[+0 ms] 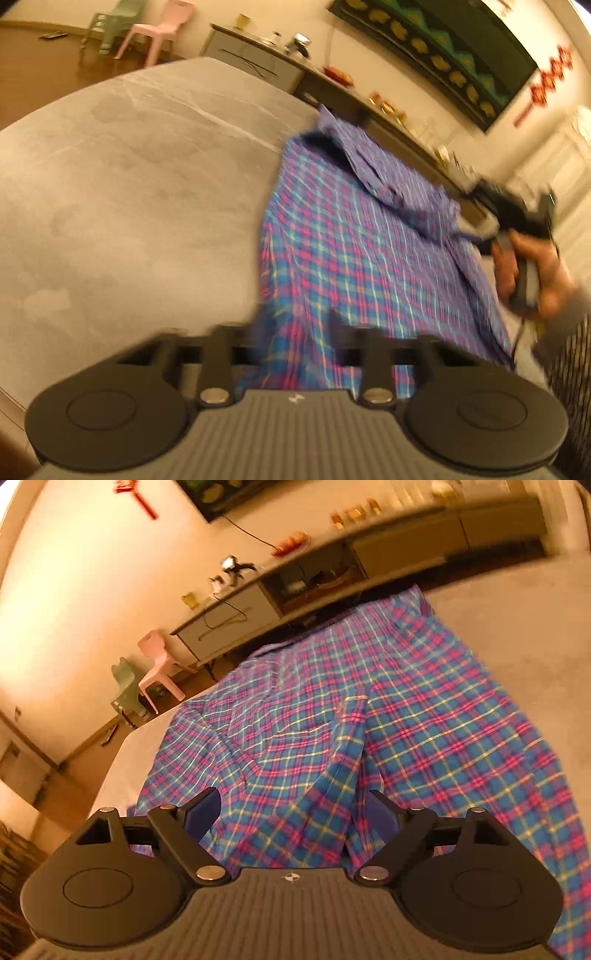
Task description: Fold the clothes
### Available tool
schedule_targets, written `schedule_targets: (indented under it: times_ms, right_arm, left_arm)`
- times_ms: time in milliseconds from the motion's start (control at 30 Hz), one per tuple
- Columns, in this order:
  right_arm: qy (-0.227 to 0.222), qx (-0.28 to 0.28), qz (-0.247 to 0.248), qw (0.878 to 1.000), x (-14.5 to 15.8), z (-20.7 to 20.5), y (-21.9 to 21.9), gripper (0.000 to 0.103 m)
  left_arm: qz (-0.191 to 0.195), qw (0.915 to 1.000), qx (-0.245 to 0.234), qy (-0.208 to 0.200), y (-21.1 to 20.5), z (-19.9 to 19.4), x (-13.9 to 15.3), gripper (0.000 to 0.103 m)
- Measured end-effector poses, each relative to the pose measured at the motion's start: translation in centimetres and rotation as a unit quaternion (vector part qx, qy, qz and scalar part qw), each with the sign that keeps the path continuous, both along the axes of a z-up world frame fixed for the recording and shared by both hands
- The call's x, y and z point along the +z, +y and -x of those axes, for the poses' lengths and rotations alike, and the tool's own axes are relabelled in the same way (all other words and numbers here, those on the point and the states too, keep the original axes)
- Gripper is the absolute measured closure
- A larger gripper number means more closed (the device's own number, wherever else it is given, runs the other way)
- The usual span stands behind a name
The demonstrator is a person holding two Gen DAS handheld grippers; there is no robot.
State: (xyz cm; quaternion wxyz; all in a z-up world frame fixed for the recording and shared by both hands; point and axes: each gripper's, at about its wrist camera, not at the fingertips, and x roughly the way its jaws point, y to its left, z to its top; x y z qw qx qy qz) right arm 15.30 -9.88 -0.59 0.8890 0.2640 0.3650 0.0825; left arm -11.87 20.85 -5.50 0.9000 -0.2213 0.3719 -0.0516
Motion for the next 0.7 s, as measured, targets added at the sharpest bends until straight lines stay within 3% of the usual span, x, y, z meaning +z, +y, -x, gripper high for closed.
schedule_targets:
  times_ms: [33, 67, 100, 167, 233, 333, 433, 500, 567, 700]
  right_arm:
    - [0.007, 0.001, 0.0, 1.0, -0.2, -0.6, -0.1, 0.055]
    - [0.01, 0.004, 0.008, 1.0, -0.2, -1.1, 0.1, 0.072]
    - [0.008, 0.008, 0.025, 1.0, -0.1, -1.5, 0.4, 0.084]
    - [-0.021, 0.022, 0.06, 0.998, 1.3, -1.7, 1.2, 0.094]
    - [-0.063, 0.03, 0.088, 0.994, 3.4, -1.7, 1.7, 0.096]
    - [-0.124, -0.002, 0.097, 0.987, 7.9, -2.0, -0.2, 0.096]
    - [-0.152, -0.053, 0.11, 0.981, 11.2, -2.9, -3.6, 0.096]
    - [-0.144, -0.075, 0.119, 0.98, 11.4, -3.6, -5.5, 0.096]
    - [-0.132, -0.092, 0.129, 0.979, 11.1, -4.2, -7.2, 0.096]
    - [-0.105, -0.103, 0.142, 0.979, 8.5, -4.5, -9.1, 0.096]
  left_arm:
    - [-0.014, 0.9999, 0.002, -0.006, -0.3, 0.2, 0.1, 0.098]
    - [-0.03, 0.9994, -0.002, -0.018, -0.6, 0.4, 0.5, 0.1]
    - [-0.043, 0.9985, -0.008, -0.032, -1.1, 0.5, 1.1, 0.1]
    - [-0.075, 0.9947, -0.028, -0.064, -2.3, 0.9, 2.2, 0.101]
    - [-0.122, 0.9859, -0.059, -0.097, -4.3, 1.5, 3.1, 0.101]
    - [-0.197, 0.9629, -0.12, -0.141, -7.9, 2.4, 4.0, 0.101]
    - [-0.225, 0.9438, -0.203, -0.132, -11.2, 3.0, 3.1, 0.101]
    - [-0.242, 0.9319, -0.248, -0.109, -12.9, 2.9, 2.0, 0.099]
    - [-0.25, 0.9236, -0.276, -0.09, -13.8, 3.0, 1.3, 0.093]
    - [-0.219, 0.924, -0.306, -0.071, -13.1, 2.4, 1.5, 0.076]
